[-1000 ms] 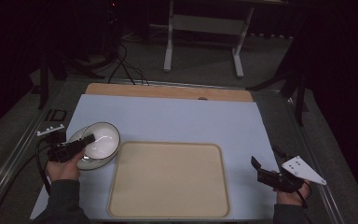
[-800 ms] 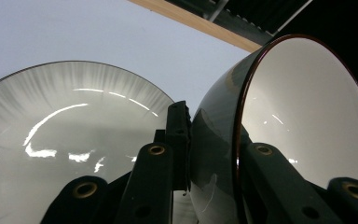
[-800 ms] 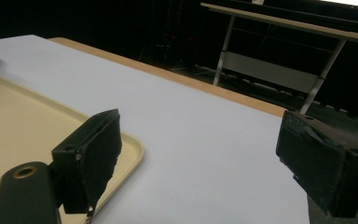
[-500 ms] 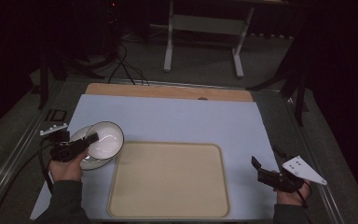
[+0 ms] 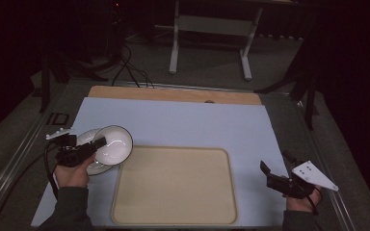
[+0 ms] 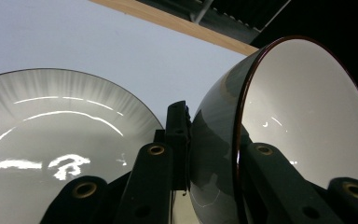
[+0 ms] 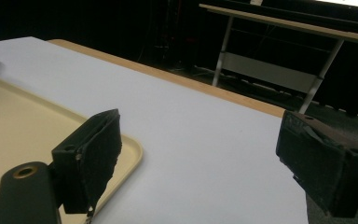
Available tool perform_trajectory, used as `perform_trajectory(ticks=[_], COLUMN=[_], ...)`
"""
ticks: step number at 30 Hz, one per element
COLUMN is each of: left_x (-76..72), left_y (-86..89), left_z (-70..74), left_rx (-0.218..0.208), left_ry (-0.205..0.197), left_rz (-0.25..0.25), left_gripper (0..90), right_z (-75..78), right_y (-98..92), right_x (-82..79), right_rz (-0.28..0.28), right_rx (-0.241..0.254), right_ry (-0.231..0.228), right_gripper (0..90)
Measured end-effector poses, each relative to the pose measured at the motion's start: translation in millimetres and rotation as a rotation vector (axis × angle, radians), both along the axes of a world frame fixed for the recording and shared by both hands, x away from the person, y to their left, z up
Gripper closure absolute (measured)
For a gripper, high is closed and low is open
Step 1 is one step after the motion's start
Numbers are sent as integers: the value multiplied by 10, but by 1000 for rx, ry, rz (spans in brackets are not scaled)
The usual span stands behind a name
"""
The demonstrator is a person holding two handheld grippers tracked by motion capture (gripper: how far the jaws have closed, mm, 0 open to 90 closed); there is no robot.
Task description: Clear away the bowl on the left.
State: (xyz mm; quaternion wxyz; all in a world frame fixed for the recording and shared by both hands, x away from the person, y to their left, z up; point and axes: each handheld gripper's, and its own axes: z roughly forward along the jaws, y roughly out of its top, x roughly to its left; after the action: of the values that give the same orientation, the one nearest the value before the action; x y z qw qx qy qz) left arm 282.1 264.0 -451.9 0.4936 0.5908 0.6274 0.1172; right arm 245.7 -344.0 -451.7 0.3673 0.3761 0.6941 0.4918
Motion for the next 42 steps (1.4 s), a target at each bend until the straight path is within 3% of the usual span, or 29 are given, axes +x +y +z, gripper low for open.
perform_trajectory(ticks=[42], left_x=[16], left_y=[-382], left_z=[17], left_rx=[18], left_ry=[-12], left_rz=[-100], left_gripper=[792], right_z=[3], right_y=[-4], right_x=[-3], right_rz=[-1], right_rx=[-2], right_ry=[-5], right_gripper=[138])
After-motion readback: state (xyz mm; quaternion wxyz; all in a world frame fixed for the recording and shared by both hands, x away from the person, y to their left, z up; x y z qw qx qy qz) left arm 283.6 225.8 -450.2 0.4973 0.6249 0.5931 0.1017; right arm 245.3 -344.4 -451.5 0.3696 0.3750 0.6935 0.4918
